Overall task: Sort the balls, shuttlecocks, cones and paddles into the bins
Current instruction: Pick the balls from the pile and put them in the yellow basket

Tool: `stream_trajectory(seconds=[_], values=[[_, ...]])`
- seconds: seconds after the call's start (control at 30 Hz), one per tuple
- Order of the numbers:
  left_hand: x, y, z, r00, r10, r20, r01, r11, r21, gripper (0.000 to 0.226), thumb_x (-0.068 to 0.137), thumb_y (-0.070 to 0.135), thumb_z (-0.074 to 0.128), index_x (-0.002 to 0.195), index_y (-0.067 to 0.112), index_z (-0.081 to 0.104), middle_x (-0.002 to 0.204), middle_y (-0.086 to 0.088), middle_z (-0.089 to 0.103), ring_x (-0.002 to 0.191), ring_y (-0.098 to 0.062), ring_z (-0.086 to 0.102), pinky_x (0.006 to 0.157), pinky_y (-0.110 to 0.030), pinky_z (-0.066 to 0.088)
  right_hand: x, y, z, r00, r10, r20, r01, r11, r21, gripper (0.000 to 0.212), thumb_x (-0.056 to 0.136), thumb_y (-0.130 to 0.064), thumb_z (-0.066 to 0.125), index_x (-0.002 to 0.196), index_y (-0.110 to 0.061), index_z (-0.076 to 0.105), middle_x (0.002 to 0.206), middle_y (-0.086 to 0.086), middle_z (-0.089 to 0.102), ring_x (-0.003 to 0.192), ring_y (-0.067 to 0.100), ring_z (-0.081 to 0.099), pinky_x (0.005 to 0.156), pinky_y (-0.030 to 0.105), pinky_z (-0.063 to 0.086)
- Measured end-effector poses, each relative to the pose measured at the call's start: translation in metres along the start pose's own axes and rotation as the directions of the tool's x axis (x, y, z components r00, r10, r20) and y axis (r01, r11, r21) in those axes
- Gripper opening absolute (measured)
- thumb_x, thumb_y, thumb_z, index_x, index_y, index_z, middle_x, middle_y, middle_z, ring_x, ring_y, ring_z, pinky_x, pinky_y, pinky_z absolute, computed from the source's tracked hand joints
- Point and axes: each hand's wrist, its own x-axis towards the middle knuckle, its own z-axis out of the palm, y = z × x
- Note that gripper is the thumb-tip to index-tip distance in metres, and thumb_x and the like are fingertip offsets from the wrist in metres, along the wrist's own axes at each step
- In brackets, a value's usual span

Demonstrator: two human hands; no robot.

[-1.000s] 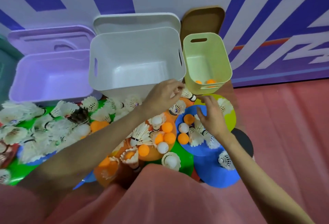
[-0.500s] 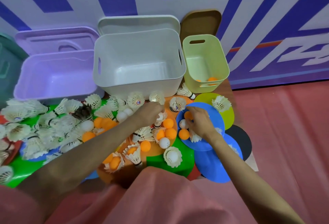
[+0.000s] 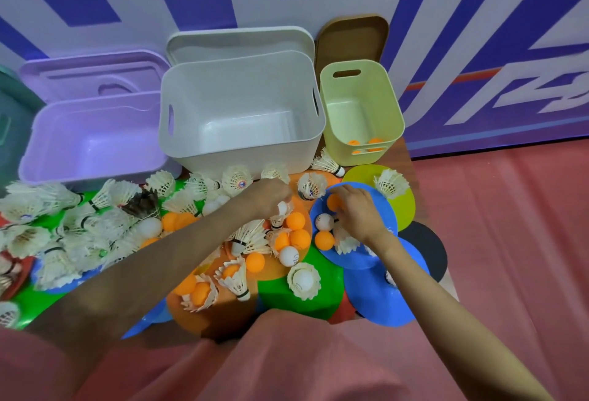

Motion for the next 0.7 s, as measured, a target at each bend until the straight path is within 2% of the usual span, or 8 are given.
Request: stream_trajectory(seconds=[0.07,0.13,0.23,0.33,0.4,0.53,0.63,0.7], values=[[-0.004,0.002,-0.007,0.997,0.024,-0.069,-0.022,0.999,0.032,0.033,0.087,0.005,0.060,0.120,0.010,0.057,0.117,-0.010,0.059,0.108,-0.025,0.054,0.086,-0.038,0.047,-0.003,0.006,-0.010,0.996,-0.007,-0.094,0.016,0.996,0.088,0.039,0.080,0.004,0.057,0.119,-0.004,0.059,0.118,0.015,0.062,0.105,0.037,0.057,0.089,0.042,0.042],[-0.008,0.005,-0.016,0.974,0.093,-0.207,-0.095,0.996,0.000,0.033,0.086,0.009,0.064,0.118,0.011,0.060,0.113,-0.009,0.060,0.106,-0.025,0.054,0.085,-0.037,0.046,-0.006,0.014,-0.024,0.976,-0.035,-0.217,0.070,0.985,0.156,0.031,0.081,0.003,0.060,0.111,-0.003,0.062,0.110,0.015,0.064,0.098,0.037,0.060,0.082,0.044,0.048],[-0.005,0.019,-0.038,0.868,0.182,-0.463,-0.262,0.958,-0.115,0.028,0.084,0.010,0.064,0.112,0.010,0.064,0.110,-0.007,0.062,0.103,-0.023,0.055,0.086,-0.032,0.042,-0.001,0.028,-0.051,0.926,-0.025,-0.377,0.105,0.975,0.194,0.028,0.086,-0.003,0.061,0.113,-0.003,0.060,0.111,0.013,0.063,0.101,0.033,0.059,0.085,0.042,0.049],[0.022,0.042,-0.070,0.781,0.174,-0.600,-0.320,0.936,-0.145,0.026,0.086,0.008,0.062,0.112,0.005,0.064,0.110,-0.010,0.064,0.104,-0.022,0.056,0.088,-0.030,0.040,0.023,0.043,-0.079,0.877,0.049,-0.477,0.073,0.969,0.234,0.026,0.090,-0.011,0.058,0.116,-0.005,0.058,0.115,0.012,0.061,0.105,0.030,0.057,0.088,0.040,0.045],[0.051,0.052,-0.087,0.767,0.113,-0.631,-0.297,0.935,-0.193,0.026,0.086,0.008,0.063,0.111,0.003,0.064,0.110,-0.013,0.064,0.103,-0.025,0.057,0.087,-0.031,0.041,0.044,0.052,-0.093,0.868,0.094,-0.488,0.024,0.973,0.231,0.027,0.089,-0.009,0.059,0.116,-0.004,0.058,0.115,0.013,0.061,0.105,0.030,0.057,0.086,0.037,0.044],[0.104,0.056,-0.098,0.811,-0.009,-0.585,-0.174,0.951,-0.255,0.032,0.086,0.010,0.063,0.117,0.004,0.062,0.116,-0.014,0.062,0.108,-0.029,0.056,0.089,-0.035,0.042,0.073,0.062,-0.105,0.882,0.145,-0.449,-0.055,0.977,0.207,0.030,0.090,-0.008,0.057,0.119,-0.002,0.057,0.120,0.015,0.059,0.109,0.032,0.056,0.089,0.037,0.044],[0.119,0.055,-0.094,0.833,-0.018,-0.553,-0.141,0.960,-0.244,0.041,0.088,0.011,0.062,0.128,0.006,0.055,0.129,-0.013,0.057,0.119,-0.027,0.051,0.099,-0.033,0.039,0.076,0.065,-0.105,0.894,0.160,-0.418,-0.076,0.975,0.211,0.032,0.091,-0.010,0.057,0.122,-0.002,0.055,0.124,0.015,0.057,0.114,0.030,0.055,0.094,0.038,0.043],[0.116,0.055,-0.091,0.827,0.005,-0.563,-0.169,0.956,-0.240,0.040,0.089,0.011,0.062,0.128,0.007,0.055,0.130,-0.012,0.056,0.121,-0.026,0.050,0.101,-0.032,0.038,0.070,0.062,-0.101,0.903,0.129,-0.409,-0.046,0.977,0.207,0.032,0.091,-0.011,0.056,0.122,-0.003,0.055,0.123,0.014,0.057,0.113,0.029,0.055,0.094,0.037,0.043]])
